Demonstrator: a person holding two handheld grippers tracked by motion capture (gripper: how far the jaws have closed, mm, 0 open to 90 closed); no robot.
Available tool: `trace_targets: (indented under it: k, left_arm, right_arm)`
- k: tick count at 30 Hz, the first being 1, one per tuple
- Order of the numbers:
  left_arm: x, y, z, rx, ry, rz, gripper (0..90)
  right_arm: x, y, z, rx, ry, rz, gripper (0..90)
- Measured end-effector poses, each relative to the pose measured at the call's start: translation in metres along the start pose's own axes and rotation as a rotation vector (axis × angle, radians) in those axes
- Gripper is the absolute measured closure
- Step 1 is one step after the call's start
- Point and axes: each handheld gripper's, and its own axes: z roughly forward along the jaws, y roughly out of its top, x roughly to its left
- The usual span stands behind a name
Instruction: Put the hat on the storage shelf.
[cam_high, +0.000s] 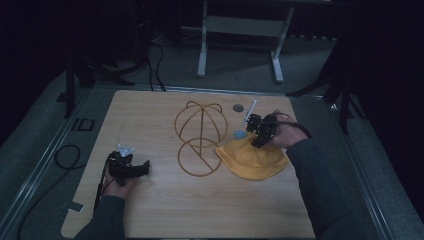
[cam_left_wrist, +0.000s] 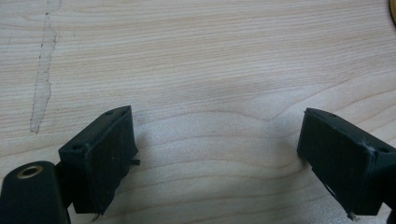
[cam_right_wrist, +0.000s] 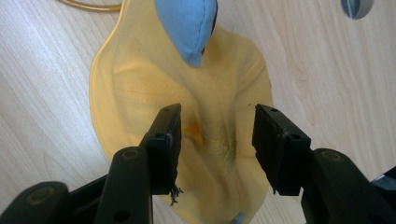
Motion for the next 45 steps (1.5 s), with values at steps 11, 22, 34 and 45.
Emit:
trace_targets:
  k: [11, 22, 34, 45]
  left_arm:
    - [0.0, 0.0, 0.0, 0.0, 0.0, 0.0, 11.5]
    - [0.0, 0.0, 0.0, 0.0, 0.0, 0.0, 11.5]
    - [0.0, 0.0, 0.0, -0.001, 0.0, -0.001, 11.5]
    - [0.0, 0.0, 0.0, -0.001, 0.0, -0.001, 11.4]
  right_arm:
    - [-0.001, -0.003, 0.006, 0.047, 0.038, -0.021, 82.0]
    - [-0.007, -0.008, -0.001, 0.008, 0.012, 0.032, 83.6]
    - [-0.016, -0.016, -0.014, -0.078, -0.031, 0.125, 83.4]
    - [-0.022, -0.021, -0.026, -0.147, -0.061, 0.182, 83.7]
